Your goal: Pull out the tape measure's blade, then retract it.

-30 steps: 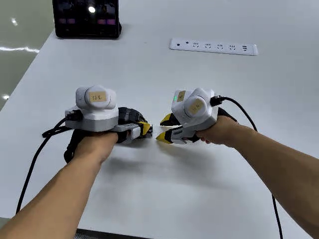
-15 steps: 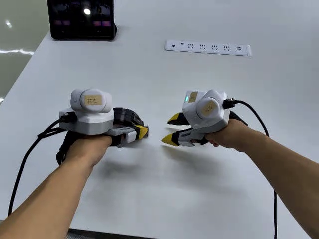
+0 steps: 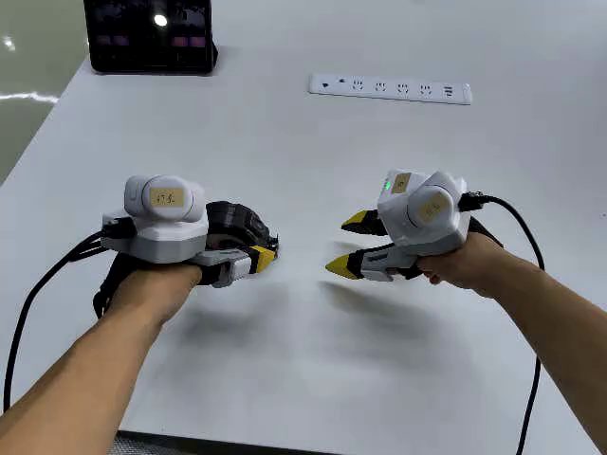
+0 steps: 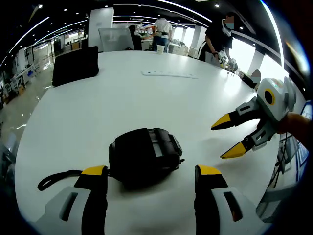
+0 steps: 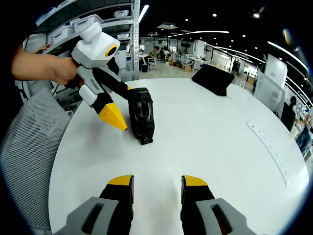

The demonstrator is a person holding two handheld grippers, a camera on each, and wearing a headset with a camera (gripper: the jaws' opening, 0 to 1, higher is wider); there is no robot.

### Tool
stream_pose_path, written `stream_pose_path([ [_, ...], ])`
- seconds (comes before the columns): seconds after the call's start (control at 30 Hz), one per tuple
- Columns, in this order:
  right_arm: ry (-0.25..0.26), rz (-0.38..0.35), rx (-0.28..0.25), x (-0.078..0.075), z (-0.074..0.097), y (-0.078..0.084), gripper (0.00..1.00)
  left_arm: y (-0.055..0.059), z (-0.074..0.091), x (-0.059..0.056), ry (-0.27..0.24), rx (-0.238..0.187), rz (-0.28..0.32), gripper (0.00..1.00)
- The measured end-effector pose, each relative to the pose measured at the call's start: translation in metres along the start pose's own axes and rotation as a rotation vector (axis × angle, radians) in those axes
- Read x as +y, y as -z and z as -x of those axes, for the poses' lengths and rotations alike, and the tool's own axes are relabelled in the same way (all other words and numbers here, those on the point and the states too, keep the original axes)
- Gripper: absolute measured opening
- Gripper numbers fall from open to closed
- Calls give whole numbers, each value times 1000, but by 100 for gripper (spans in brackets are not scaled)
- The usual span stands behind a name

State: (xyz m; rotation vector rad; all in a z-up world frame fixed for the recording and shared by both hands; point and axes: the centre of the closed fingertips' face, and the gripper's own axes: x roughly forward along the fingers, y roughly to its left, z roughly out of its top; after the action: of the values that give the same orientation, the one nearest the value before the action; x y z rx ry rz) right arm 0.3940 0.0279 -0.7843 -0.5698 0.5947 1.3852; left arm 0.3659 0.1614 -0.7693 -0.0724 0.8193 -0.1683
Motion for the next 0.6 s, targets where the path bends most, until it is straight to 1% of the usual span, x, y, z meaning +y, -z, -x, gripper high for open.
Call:
stream_pose_path([
  [0.1,13,-14,-3,0,7,4,37,0,2,1,3,-3,-8,70],
  [0.33,43,-48,-9,6,22,9,41,-2,5,-2,30,-35,-12,73],
  [0.47,56,-77,-22,12,31,11,46,-3,8,-4,49,-54,-24,78],
  [0.6,86,-91,-43,12,38,15,47,-4,13,-4,65,-79,-42,79],
])
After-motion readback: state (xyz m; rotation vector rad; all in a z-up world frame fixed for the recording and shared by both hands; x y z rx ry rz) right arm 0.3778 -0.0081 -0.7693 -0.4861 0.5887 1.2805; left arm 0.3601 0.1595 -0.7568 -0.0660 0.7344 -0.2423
